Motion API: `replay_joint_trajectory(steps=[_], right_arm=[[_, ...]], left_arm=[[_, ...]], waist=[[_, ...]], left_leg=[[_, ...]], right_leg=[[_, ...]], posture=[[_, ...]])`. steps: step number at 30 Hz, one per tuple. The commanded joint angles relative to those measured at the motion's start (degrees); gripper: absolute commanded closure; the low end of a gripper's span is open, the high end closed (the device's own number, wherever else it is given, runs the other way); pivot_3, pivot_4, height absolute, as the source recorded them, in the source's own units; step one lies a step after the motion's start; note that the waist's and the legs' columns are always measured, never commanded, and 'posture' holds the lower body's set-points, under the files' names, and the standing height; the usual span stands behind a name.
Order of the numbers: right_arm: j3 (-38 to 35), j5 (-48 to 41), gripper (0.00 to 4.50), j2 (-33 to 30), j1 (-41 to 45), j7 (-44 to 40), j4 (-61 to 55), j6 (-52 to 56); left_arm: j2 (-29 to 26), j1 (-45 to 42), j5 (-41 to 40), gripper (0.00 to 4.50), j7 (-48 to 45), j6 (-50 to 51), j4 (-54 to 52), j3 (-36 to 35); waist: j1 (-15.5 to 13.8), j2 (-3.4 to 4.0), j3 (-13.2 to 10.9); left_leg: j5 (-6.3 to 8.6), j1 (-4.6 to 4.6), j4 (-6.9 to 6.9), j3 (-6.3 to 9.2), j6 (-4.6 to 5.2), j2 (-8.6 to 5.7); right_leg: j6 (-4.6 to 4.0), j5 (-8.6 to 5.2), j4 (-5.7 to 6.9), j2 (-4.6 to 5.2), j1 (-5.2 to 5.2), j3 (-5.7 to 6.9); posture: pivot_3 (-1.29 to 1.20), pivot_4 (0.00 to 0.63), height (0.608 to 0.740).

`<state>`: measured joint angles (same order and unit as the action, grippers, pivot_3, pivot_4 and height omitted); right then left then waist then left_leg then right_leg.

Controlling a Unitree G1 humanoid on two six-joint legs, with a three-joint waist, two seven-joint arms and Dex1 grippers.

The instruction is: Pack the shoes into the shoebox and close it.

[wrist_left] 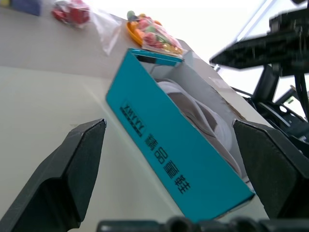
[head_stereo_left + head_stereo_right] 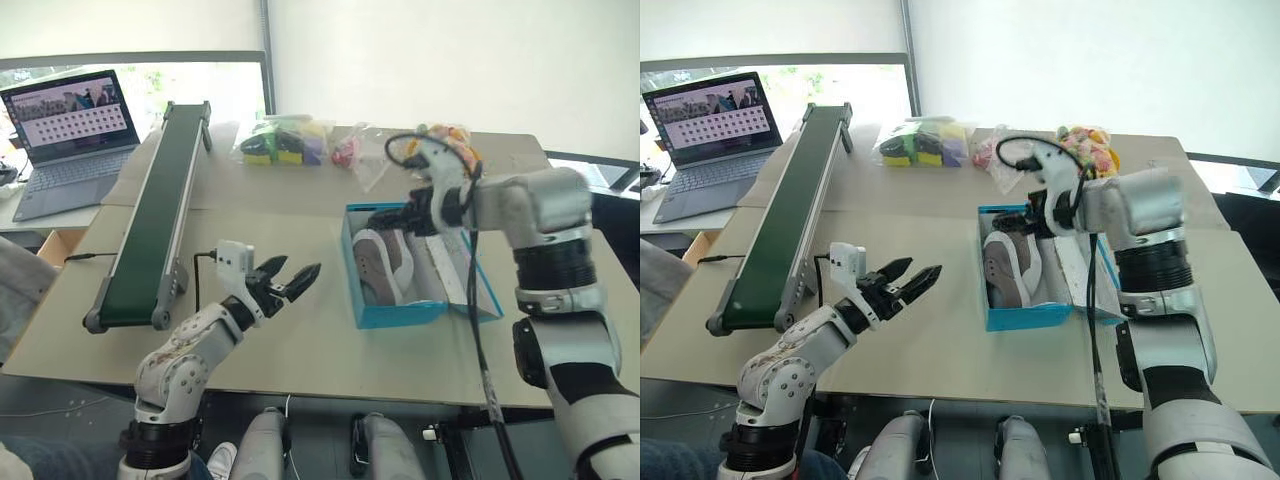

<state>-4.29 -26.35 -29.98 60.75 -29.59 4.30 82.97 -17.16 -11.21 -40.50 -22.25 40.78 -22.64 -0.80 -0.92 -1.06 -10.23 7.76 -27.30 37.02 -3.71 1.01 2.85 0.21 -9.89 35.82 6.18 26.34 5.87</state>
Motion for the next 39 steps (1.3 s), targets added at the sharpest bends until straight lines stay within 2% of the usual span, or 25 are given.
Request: replay_joint_trajectory(steps=[1,2,4,6,12,15,19,23,25,31,35,39], right_arm=[[-13.0,-3.8,0.37,1.9,-1.1,1.8,-11.1,7.6],[-15.1,-4.2,0.37,2.6,-1.6,2.4,-12.8,8.8],[-21.5,-6.3,0.92,3.1,-5.2,4.6,-17.9,9.5],[-24.9,-9.4,1.32,0.9,-11.8,6.8,-23.6,9.5],[-27.7,-24.9,3.37,-10.2,-31.8,11.0,-35.9,9.5],[-29.9,-31.1,4.47,-12.3,-40.5,15.1,-39.1,9.5],[-30.9,-32.8,4.47,-11.0,-53.5,22.6,-43.4,9.5],[-29.8,-31.1,4.47,-7.7,-59.6,27.9,-45.4,9.5],[-28.1,-25.7,4.47,-3.2,-60.7,32.3,-44.7,9.5],[-26.0,-16.0,4.47,10.5,-56.5,38.5,-38.6,2.6],[-32.2,-14.5,4.47,20.4,-50.2,40.8,-32.1,-2.9],[-37.7,-14.9,4.47,25.6,-46.0,42.4,-27.6,-7.0]], left_arm=[[-1.5,-2.0,-0.4,0.00,-4.3,0.8,0.2,1.7],[-1.7,-2.4,-0.4,0.00,-4.7,0.8,0.6,1.8],[-2.1,-4.1,-0.1,0.00,-6.3,0.9,2.5,2.3],[-2.1,-6.1,0.2,0.00,-8.0,1.1,4.7,3.3],[-1.9,-11.1,1.4,0.00,-13.2,0.9,10.7,6.3],[-1.7,-13.0,2.5,0.00,-15.4,0.3,13.4,7.5],[-1.0,-15.4,3.6,0.00,-18.1,0.1,16.1,8.8],[-0.6,-16.4,4.4,0.00,-19.5,0.2,17.1,9.1],[-0.5,-16.7,4.7,0.00,-20.1,0.5,17.2,9.2],[-0.8,-16.7,6.0,0.00,-21.0,0.4,16.6,9.7],[-4.1,-16.0,11.8,0.00,-22.1,-5.1,15.2,11.2],[-7.4,-15.0,16.5,0.00,-23.4,-11.0,14.8,11.7]], waist=[[0.0,0.00,0.0],[0.0,0.00,0.0],[0.1,0.00,0.0],[-0.4,0.00,0.0],[-0.9,0.07,0.0],[-0.6,0.04,0.0],[-0.4,0.05,0.0],[-0.1,0.05,0.0],[0.1,0.00,0.0],[0.4,0.01,0.0],[0.4,0.04,0.0],[0.1,0.10,0.0]], left_leg=[[0.00,0.00,0.00,0.00,0.00,0.01],[0.00,0.00,0.00,0.01,0.00,0.01],[0.00,0.01,0.01,0.01,0.00,0.02],[0.00,0.03,0.01,0.05,0.00,0.00],[0.02,0.01,-0.01,-0.09,0.04,-0.10],[0.02,0.11,0.00,-0.05,0.04,-0.07],[0.02,0.22,0.01,0.07,0.03,-0.05],[0.02,0.22,0.02,0.22,0.03,-0.06],[0.02,0.23,0.02,0.24,0.04,-0.06],[0.03,0.23,0.03,0.27,0.03,-0.03],[0.02,0.23,0.01,0.28,0.03,-0.04],[0.02,0.17,-0.02,0.22,0.04,-0.03]], right_leg=[[0.00,0.00,0.00,0.00,0.00,0.00],[0.00,0.00,0.00,0.00,-0.01,0.01],[0.00,0.00,0.00,0.00,-0.01,0.01],[0.00,0.00,0.00,0.01,-0.06,0.05],[0.02,-0.02,-0.07,0.20,-0.01,-0.11],[0.02,-0.03,-0.07,0.12,-0.11,-0.08],[-0.31,-0.22,-0.05,0.11,-0.19,-0.11],[-0.31,-0.22,-0.05,0.11,-0.16,-0.17],[-0.31,-0.22,-0.05,0.10,-0.17,-0.20],[-0.31,-0.22,-0.06,0.06,-0.15,-0.22],[-0.31,-0.22,-0.03,0.03,-0.12,-0.23],[-0.31,-0.22,-0.03,-0.03,-0.07,-0.24]], posture=[[0.00,0.150,0.701],[0.00,0.150,0.701],[0.00,0.150,0.701],[0.00,0.150,0.701],[0.00,0.150,0.701],[0.00,0.150,0.701],[0.00,0.150,0.701],[0.00,0.150,0.701],[0.00,0.150,0.701],[0.00,0.150,0.701],[0.00,0.150,0.701],[0.00,0.150,0.701]])
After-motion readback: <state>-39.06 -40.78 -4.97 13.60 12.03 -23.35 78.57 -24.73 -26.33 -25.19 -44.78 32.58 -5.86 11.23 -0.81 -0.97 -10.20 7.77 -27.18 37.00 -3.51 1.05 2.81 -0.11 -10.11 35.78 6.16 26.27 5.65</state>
